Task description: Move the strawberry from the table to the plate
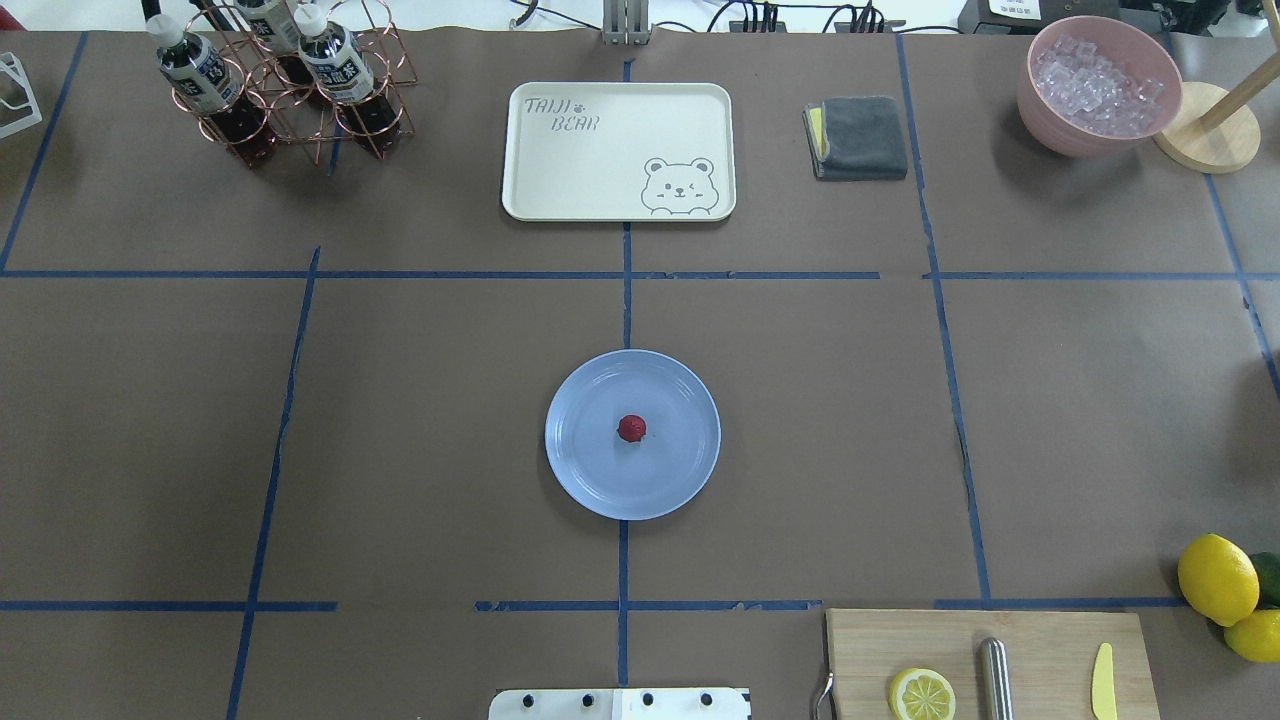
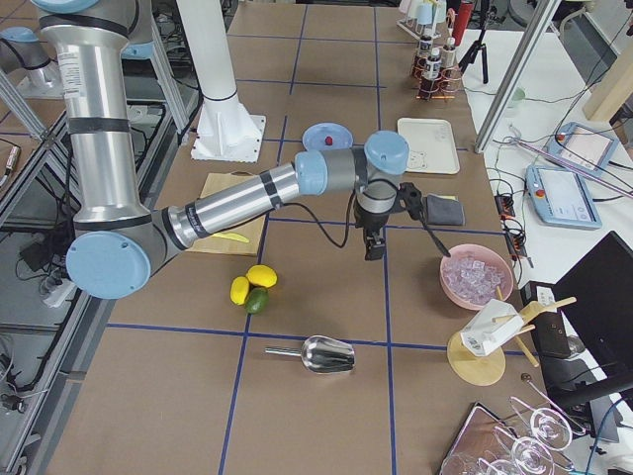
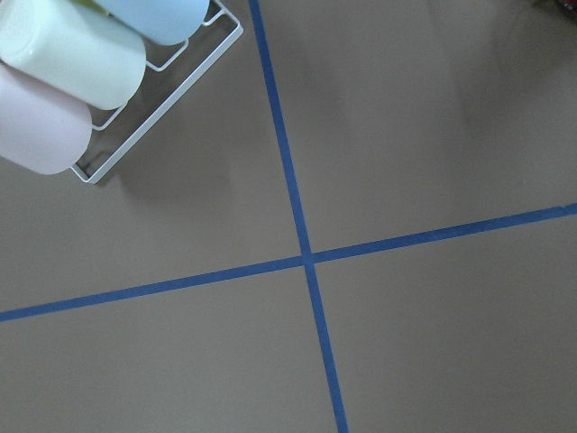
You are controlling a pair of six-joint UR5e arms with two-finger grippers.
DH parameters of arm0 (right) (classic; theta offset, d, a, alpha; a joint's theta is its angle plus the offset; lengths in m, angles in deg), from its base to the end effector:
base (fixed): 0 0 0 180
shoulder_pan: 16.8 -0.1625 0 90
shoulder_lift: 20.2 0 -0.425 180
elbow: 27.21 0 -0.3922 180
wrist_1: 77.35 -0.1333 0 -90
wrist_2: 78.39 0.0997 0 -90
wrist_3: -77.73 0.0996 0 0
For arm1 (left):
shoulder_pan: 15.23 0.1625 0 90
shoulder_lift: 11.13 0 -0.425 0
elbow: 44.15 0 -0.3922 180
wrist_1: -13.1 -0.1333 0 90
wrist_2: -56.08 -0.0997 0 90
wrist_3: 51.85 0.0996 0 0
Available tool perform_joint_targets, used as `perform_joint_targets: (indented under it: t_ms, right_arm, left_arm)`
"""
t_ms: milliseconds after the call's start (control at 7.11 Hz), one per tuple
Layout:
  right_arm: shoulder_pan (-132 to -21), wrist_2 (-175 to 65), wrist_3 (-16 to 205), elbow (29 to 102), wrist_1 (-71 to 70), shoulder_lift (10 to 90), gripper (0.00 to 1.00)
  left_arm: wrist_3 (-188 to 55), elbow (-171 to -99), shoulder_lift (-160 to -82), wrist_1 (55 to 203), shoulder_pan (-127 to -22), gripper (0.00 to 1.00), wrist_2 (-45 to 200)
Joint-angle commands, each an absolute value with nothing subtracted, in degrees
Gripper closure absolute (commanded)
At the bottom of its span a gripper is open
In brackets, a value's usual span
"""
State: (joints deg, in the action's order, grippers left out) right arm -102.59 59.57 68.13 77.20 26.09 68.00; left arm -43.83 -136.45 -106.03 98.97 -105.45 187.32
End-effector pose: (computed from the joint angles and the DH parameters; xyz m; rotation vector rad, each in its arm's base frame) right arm 0.0230 -0.4958 0.5396 0.0850 -0.8361 -0.2470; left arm -0.0697 -0.5287 0.6062 0.1029 0.7147 0.1495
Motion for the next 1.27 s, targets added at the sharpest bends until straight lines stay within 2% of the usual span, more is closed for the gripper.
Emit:
perform_joint_targets:
  t_ms: [0,1125]
  right_arm:
    - [-106.00,60.92,63.41,69.68,20.16,72.77,0.00]
    - [-107.68,60.92,66.83,68.24,19.77,71.12,0.00]
  left_arm:
    - [-42.01,-132.40,-104.39,99.06,-106.72,0.00,190.63]
    - [-42.10,-133.27,-102.80,100.81,-106.81,0.00,190.55]
